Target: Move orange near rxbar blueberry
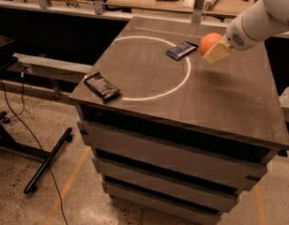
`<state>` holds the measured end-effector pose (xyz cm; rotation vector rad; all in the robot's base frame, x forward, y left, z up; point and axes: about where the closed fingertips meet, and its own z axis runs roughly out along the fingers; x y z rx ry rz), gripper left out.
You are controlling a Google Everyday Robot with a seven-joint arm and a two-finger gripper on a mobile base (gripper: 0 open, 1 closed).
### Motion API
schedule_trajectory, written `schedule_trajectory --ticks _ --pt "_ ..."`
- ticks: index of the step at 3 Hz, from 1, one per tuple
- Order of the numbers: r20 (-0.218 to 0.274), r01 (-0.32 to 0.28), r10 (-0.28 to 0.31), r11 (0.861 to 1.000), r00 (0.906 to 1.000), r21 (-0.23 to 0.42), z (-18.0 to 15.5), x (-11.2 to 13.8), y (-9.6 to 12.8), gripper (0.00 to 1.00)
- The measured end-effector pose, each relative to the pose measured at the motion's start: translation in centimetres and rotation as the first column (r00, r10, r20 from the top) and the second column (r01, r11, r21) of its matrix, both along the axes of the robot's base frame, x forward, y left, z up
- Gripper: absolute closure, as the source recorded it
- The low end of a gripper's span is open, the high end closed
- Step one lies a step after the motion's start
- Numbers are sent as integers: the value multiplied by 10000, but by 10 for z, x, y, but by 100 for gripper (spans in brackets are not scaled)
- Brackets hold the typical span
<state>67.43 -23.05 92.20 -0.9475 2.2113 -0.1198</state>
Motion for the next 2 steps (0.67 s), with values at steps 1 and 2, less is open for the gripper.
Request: schedule_trajectory --ticks 1,2 --pt "169 250 -252 9996 9995 129 -4 14 -5 100" --pt "304 476 -478 9988 9984 101 -7 27 -7 100"
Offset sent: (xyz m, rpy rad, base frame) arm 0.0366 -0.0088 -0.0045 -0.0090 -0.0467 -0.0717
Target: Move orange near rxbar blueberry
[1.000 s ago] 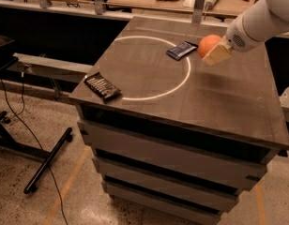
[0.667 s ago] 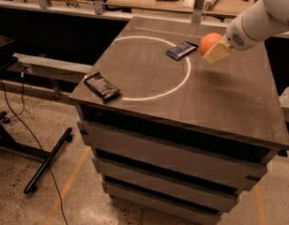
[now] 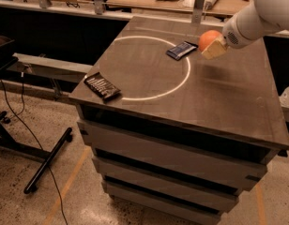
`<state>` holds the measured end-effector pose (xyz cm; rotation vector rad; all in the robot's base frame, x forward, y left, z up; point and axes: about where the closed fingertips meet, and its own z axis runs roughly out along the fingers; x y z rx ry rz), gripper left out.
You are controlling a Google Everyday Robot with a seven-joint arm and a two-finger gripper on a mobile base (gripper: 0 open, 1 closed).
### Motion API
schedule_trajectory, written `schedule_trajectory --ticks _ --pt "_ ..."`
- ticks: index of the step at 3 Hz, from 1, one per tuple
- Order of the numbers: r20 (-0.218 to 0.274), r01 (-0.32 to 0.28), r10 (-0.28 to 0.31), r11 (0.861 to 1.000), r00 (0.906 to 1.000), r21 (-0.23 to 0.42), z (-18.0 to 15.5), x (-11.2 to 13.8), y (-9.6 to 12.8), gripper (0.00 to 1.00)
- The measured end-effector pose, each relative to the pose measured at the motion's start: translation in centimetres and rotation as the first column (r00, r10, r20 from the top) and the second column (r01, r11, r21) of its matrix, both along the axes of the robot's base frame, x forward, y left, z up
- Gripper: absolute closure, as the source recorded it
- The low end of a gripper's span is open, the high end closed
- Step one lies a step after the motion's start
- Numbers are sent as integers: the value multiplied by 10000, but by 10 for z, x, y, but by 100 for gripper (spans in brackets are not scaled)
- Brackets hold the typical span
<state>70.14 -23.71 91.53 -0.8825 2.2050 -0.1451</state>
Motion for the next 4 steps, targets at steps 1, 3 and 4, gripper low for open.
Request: schedule_trajectory --ticks 1,3,4 --pt "85 137 -139 9996 9999 229 -4 15 -3 100" --pt "297 148 -181 9942 9994 1065 -20 48 7 100" --pt "215 2 -33 9896 9998 1440 -35 64 18 86"
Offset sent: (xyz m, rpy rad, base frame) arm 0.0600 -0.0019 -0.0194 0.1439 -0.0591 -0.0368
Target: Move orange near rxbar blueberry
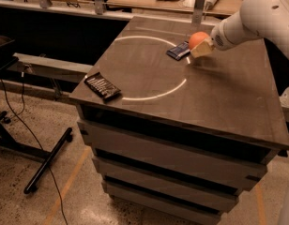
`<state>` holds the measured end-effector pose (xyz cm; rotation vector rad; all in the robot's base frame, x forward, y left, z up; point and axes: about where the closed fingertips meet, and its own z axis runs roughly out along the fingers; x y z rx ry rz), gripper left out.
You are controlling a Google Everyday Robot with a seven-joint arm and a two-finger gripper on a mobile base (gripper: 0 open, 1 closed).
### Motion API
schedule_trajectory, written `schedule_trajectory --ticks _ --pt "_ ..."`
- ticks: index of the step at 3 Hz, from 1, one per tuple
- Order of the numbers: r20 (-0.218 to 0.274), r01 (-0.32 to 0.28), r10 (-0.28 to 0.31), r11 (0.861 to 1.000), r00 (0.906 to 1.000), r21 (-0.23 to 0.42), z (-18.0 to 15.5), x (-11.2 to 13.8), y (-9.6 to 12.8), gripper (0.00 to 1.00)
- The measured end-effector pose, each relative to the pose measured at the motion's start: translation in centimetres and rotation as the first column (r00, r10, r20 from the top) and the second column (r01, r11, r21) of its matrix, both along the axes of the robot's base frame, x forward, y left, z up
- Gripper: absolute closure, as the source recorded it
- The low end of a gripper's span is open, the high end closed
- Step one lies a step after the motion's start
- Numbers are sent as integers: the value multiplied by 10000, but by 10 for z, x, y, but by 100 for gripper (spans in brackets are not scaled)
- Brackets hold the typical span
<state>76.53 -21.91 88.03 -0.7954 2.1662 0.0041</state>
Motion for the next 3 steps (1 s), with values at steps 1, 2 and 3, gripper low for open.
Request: schedule_trajectory --ticks 1,2,3 --pt "-137 -98 101 9997 9999 213 -14 12 8 62" --pt "-238 -156 163 9994 9996 315 -24 19 13 38" --pt "-270 -170 180 9991 9995 382 -28 22 15 15"
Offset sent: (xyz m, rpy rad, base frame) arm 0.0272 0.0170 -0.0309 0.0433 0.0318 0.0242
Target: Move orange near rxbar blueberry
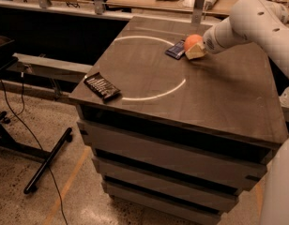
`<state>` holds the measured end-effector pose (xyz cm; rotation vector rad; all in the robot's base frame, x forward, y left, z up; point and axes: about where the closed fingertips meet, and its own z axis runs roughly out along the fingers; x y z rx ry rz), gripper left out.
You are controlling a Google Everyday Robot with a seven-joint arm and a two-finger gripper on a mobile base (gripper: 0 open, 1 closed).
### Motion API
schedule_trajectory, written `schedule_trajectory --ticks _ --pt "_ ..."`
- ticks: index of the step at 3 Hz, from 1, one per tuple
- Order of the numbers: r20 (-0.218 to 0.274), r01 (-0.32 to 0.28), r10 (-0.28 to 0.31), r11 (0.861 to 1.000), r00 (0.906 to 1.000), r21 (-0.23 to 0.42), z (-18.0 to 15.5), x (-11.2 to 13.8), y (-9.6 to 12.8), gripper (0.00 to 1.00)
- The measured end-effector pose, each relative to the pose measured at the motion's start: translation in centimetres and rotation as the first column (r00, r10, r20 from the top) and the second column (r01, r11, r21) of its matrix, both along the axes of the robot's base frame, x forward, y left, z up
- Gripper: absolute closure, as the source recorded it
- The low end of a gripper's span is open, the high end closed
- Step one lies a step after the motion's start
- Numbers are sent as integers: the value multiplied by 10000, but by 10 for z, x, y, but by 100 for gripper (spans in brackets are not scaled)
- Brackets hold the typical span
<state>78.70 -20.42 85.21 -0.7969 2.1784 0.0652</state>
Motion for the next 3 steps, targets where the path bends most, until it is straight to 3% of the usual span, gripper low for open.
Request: schedule_trajectory --ticks 1,3 --pt "54 65 -65 10000 10000 73 0 -1 -4 0" --pt "206 95 -101 9995 9997 297 10 -10 -22 0"
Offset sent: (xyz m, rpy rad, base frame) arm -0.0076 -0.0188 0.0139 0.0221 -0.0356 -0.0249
